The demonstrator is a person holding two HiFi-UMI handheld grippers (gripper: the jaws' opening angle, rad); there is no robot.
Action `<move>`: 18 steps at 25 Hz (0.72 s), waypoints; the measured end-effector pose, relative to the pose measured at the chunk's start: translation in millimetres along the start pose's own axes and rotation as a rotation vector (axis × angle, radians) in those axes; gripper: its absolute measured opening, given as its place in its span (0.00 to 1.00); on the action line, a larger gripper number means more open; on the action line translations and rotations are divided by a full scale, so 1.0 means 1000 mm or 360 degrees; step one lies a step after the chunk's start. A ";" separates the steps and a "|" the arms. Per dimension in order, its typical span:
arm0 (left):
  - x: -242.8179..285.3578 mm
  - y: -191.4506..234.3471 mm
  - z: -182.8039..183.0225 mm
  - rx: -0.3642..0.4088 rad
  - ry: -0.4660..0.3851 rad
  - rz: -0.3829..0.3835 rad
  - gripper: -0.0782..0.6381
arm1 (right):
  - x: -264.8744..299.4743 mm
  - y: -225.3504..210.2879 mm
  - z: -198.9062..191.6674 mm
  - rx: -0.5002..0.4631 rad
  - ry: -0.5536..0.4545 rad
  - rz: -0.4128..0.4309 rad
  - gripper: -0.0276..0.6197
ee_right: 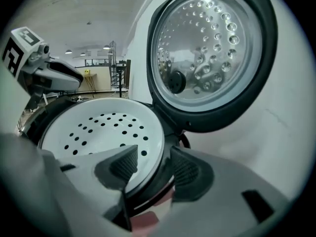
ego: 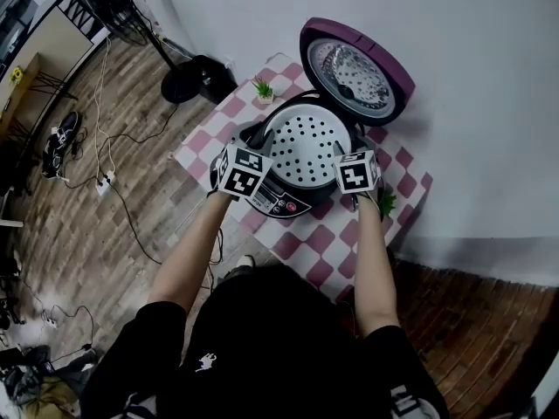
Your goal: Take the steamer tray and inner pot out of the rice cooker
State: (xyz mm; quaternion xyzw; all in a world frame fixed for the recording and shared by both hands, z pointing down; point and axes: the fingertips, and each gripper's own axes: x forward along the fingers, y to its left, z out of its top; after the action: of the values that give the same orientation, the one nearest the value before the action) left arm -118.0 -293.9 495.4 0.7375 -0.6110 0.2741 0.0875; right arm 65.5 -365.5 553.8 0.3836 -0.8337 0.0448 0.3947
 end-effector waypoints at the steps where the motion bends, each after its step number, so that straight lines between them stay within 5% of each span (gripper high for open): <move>1: 0.000 0.001 -0.001 -0.0002 0.0002 -0.0002 0.26 | 0.002 0.000 -0.001 -0.0005 0.0007 -0.0008 0.34; 18: -0.006 0.010 -0.002 0.0002 -0.0009 -0.0008 0.25 | -0.002 -0.010 0.011 0.0000 -0.0037 -0.0175 0.16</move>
State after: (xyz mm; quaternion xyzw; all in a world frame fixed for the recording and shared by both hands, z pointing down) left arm -128.9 -289.9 492.1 0.7398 -0.6093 0.2721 0.0859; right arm 66.1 -375.5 542.6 0.4293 -0.8160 0.0186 0.3868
